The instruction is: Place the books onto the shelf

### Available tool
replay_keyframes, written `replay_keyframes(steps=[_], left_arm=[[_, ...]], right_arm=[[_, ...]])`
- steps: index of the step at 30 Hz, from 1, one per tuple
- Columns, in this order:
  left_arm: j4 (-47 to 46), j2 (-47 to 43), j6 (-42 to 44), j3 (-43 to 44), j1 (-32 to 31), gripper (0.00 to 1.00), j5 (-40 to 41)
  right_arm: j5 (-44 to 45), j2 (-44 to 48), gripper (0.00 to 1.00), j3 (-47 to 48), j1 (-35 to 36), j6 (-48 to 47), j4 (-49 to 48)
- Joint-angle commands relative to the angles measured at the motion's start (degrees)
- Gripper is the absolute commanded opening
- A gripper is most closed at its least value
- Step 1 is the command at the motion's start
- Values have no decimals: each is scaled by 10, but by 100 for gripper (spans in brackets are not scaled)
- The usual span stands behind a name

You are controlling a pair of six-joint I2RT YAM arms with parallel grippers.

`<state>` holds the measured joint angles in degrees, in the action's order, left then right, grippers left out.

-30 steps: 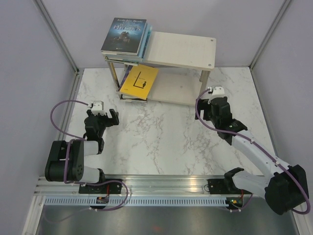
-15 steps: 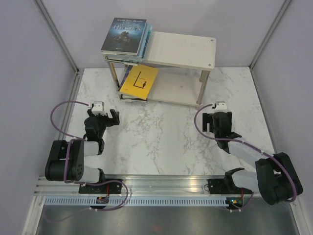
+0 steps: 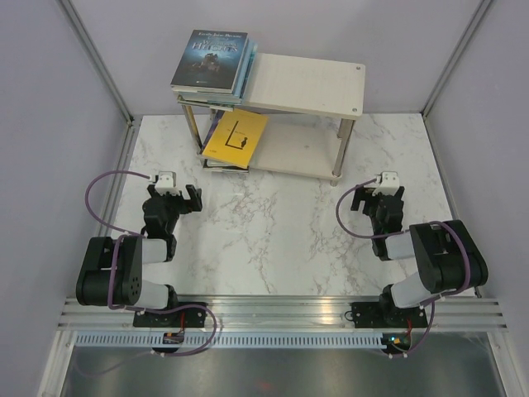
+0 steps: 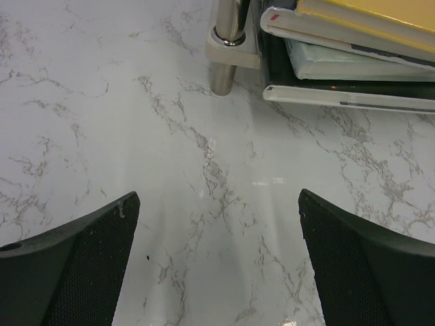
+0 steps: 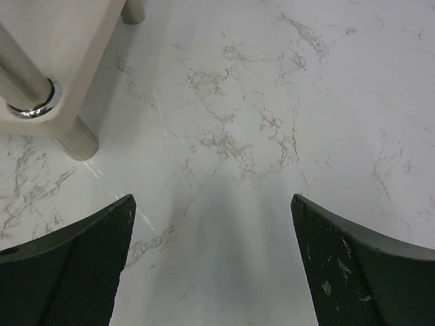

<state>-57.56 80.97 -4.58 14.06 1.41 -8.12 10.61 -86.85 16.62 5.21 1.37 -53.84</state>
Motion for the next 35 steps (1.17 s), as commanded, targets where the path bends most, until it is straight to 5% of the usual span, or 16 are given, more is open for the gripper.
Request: replay_keyframes(steps=[1, 35], left_arm=[[-43, 3, 33, 0, -3, 100, -2], [-43, 3, 33, -1, -2, 100, -2]], right_arm=[[-79, -17, 98, -48, -12, -5, -187], [-23, -10, 98, -33, 3, -7, -154]])
